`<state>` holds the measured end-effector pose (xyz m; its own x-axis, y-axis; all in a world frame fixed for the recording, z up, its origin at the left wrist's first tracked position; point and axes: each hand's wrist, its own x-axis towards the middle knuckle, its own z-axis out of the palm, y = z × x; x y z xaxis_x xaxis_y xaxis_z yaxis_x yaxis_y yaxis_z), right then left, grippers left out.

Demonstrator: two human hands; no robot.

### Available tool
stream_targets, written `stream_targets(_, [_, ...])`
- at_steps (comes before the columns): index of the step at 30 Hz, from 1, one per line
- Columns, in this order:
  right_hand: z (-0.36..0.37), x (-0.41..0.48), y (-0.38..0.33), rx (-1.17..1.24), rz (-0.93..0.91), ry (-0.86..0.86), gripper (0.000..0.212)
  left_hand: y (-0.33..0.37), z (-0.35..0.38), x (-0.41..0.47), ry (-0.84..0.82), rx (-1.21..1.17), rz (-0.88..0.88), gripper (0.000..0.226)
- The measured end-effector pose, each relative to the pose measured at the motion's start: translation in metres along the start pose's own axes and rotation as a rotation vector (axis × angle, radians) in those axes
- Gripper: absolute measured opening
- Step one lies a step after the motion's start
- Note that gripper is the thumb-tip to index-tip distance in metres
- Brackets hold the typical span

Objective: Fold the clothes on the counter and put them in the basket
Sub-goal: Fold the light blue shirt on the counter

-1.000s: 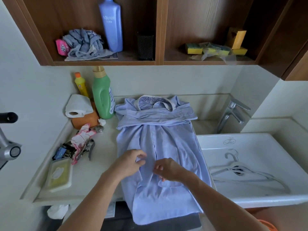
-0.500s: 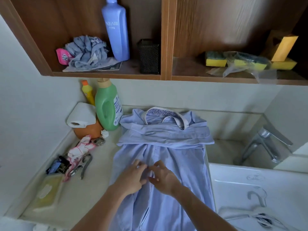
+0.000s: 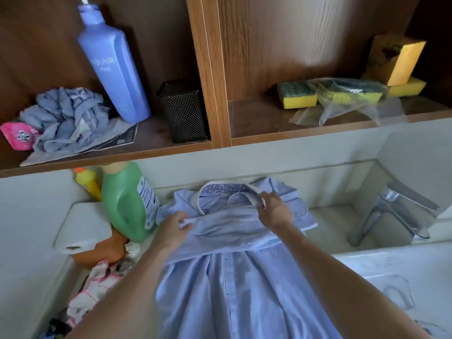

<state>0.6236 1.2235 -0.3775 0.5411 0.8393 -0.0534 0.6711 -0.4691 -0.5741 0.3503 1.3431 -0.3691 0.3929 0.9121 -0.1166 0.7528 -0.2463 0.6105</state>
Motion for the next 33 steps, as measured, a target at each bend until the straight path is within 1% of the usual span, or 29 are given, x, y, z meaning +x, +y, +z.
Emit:
stream_targets(2, [-0.001, 0.022, 0.004, -0.126, 0.064, -0.003, 0.044, 0.006, -0.001, 0.036, -0.003, 0.046, 0.011, 0.044])
stream_targets(4, [0.003, 0.036, 0.008, -0.202, 0.062, -0.03, 0.051, 0.012, 0.0, 0.065, 0.013, 0.074, 0.017, 0.05])
stream_targets(6, [0.01, 0.048, 0.014, -0.203, 0.046, -0.037, 0.049, 0.015, 0.009, 0.09, 0.004, 0.143, 0.004, 0.043])
stream_targets(8, [0.015, 0.059, 0.018, -0.189, 0.056, -0.04, 0.044, 0.015, 0.018, 0.106, -0.041, 0.171, -0.07, 0.035])
stream_targets(11, [0.018, 0.069, 0.02, -0.184, 0.066, -0.054, 0.035, 0.015, 0.027, 0.115, -0.059, 0.184, -0.144, 0.04])
stream_targets(13, [0.017, 0.071, 0.021, -0.091, 0.055, -0.031, 0.031, 0.016, 0.03, 0.116, -0.011, 0.209, -0.143, 0.046])
stream_targets(14, [0.017, 0.072, 0.023, -0.028, 0.039, -0.012, 0.032, 0.017, 0.029, 0.116, 0.022, 0.221, -0.139, 0.045])
stream_targets(16, [0.011, 0.07, 0.023, 0.121, -0.017, 0.013, 0.045, 0.017, 0.026, 0.121, 0.088, 0.222, -0.103, 0.044])
stream_targets(18, [-0.002, 0.066, 0.018, 0.333, -0.037, -0.012, 0.056, 0.021, 0.02, 0.124, 0.087, 0.153, -0.06, 0.048])
stream_targets(20, [-0.017, 0.065, 0.009, 0.466, -0.014, -0.044, 0.056, 0.032, 0.011, 0.122, 0.09, 0.0, -0.051, 0.046])
stream_targets(22, [-0.034, 0.062, -0.001, 0.492, -0.029, 0.031, 0.049, 0.047, -0.003, 0.113, 0.177, -0.158, -0.065, 0.043])
stream_targets(24, [-0.052, 0.053, -0.011, 0.584, -0.019, 0.109, 0.037, 0.059, -0.018, 0.101, 0.258, -0.282, -0.032, 0.038])
stream_targets(26, [-0.063, 0.04, -0.012, 0.624, -0.014, 0.148, 0.021, 0.064, -0.028, 0.075, 0.245, -0.406, 0.024, 0.025])
stream_targets(28, [-0.068, 0.021, -0.006, 0.611, 0.001, 0.182, 0.03, 0.064, -0.029, 0.043, 0.23, -0.566, 0.029, 0.028])
stream_targets(29, [-0.068, 0.009, -0.004, 0.633, 0.017, 0.209, 0.031, 0.06, -0.025, 0.027, 0.226, -0.627, 0.026, 0.029])
stream_targets(30, [-0.063, -0.005, 0.001, 0.663, 0.024, 0.24, 0.026, 0.053, -0.019, 0.009, 0.235, -0.638, 0.036, 0.026])
stream_targets(31, [-0.056, -0.019, 0.008, 0.673, 0.038, 0.268, 0.02, 0.043, -0.01, -0.006, 0.243, -0.595, 0.029, 0.023])
stream_targets(32, [-0.046, -0.032, 0.015, 0.654, 0.073, 0.289, 0.015, 0.031, 0.002, -0.018, 0.245, -0.564, 0.004, 0.02])
stream_targets(33, [-0.034, -0.048, 0.024, 0.609, 0.126, 0.272, 0.011, 0.017, 0.014, -0.032, 0.229, -0.555, -0.06, 0.018])
